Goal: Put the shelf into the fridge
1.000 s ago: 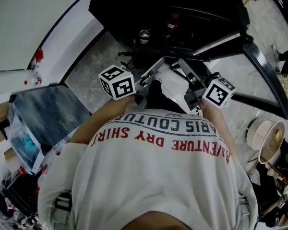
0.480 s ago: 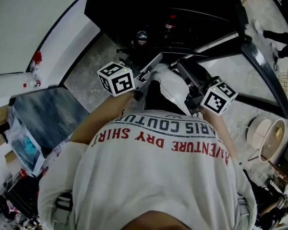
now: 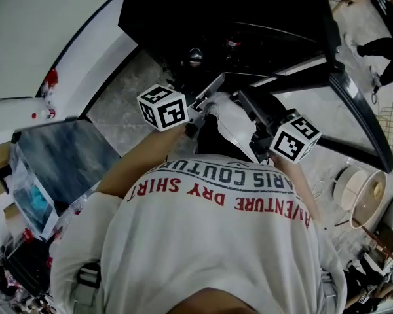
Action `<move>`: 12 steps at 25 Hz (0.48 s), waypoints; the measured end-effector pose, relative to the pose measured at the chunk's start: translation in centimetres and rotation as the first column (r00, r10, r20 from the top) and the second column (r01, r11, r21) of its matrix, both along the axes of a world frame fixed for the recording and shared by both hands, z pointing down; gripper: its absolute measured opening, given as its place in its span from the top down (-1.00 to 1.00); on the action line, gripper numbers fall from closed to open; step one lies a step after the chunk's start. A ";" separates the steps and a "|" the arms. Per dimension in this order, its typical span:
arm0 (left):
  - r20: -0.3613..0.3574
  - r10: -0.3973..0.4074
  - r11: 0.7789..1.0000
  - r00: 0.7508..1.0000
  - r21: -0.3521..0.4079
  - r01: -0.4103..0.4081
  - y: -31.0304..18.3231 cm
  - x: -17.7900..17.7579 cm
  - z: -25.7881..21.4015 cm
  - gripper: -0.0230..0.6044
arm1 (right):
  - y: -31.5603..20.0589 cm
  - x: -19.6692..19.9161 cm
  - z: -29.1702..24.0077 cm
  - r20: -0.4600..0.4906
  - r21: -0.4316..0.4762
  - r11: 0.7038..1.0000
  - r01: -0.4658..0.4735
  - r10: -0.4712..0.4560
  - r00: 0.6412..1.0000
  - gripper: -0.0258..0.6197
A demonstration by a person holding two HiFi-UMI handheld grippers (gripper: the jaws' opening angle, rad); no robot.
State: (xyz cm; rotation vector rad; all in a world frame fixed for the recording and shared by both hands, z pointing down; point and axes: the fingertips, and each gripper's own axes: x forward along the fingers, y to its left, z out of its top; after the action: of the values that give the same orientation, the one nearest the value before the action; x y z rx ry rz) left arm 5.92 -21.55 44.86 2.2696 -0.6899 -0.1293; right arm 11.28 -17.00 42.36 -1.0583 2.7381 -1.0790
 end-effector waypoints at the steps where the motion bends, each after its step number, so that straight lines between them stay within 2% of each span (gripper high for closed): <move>1: 0.001 -0.002 1.000 1.000 0.000 0.002 -0.2 0.0 0.0 0.56 | -0.1 0.0 0.0 0.000 0.000 1.000 0.002 -0.002 1.000 0.80; 12: 0.036 -0.019 1.000 0.999 0.022 0.019 -2.0 0.1 0.1 0.53 | -1.3 0.0 -0.6 -0.015 0.013 1.000 0.011 -0.011 1.000 0.80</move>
State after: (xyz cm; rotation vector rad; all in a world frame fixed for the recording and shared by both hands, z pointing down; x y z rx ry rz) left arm 6.07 -23.52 44.94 2.2911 -0.7322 -0.1058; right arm 11.24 -18.27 41.81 -1.0557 2.7619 -1.0568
